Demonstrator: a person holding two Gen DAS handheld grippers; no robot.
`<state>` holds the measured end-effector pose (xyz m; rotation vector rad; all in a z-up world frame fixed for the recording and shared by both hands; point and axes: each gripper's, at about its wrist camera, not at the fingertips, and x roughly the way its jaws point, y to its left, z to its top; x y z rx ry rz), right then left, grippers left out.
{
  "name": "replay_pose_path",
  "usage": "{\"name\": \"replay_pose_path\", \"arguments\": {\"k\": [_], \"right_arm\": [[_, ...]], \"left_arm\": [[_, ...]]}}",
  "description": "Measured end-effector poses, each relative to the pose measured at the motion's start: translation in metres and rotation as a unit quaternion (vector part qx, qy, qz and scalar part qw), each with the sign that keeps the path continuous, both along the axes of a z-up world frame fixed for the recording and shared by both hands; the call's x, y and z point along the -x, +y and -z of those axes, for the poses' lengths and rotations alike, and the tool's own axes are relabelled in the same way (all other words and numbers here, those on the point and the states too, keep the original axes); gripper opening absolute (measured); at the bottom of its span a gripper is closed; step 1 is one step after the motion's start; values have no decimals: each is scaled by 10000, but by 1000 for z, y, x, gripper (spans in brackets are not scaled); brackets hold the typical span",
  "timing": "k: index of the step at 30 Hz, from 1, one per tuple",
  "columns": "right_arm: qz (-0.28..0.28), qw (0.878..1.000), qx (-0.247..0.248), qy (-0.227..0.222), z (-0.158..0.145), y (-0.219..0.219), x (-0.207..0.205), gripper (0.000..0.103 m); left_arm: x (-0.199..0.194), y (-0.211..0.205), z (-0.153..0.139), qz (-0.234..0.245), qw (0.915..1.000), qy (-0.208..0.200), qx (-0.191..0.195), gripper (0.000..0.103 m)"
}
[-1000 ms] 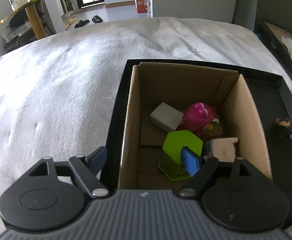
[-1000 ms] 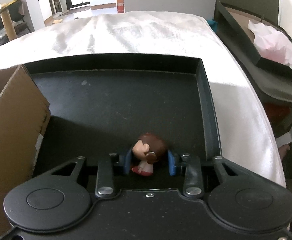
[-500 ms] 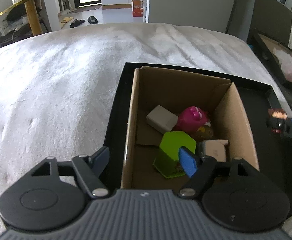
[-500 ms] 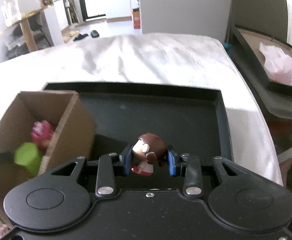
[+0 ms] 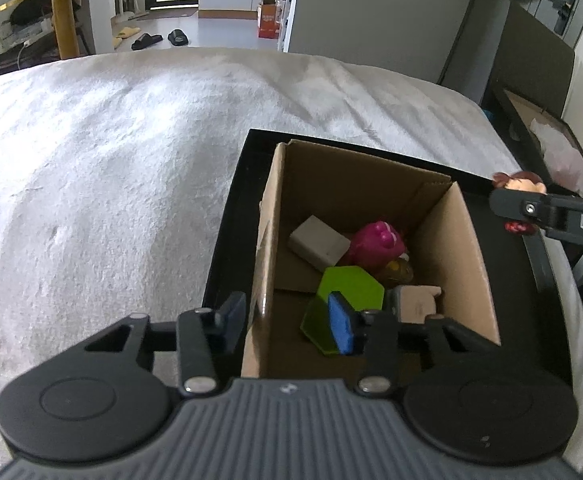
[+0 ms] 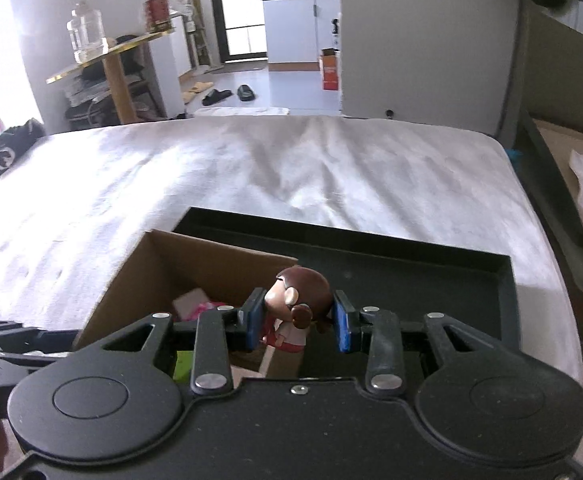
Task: Organize rigid objects
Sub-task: 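Carry the doll over the box, lower it in and open the right gripper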
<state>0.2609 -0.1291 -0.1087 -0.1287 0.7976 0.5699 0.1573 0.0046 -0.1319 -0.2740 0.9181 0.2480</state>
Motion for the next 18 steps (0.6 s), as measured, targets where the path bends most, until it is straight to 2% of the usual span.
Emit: {"name": "replay_pose_path", "arguments": {"k": [5,8,11,18], "right_arm": [[-170,9999,4,9,-3,18,5,35],[-258,9996,-18,68,-3,27,9,35],[-324,9993,-65,198,0,37,13,35],[-432,9973,-185,563,12,58,20,35]], "left_arm": [[4,4,2,-21,9999,-31,99,32],[6,8,4,-32,9998,-8,172,29],[8,12,7,-50,9997,26,253,21],[13,20,7,-77,9990,3,440,14]]}}
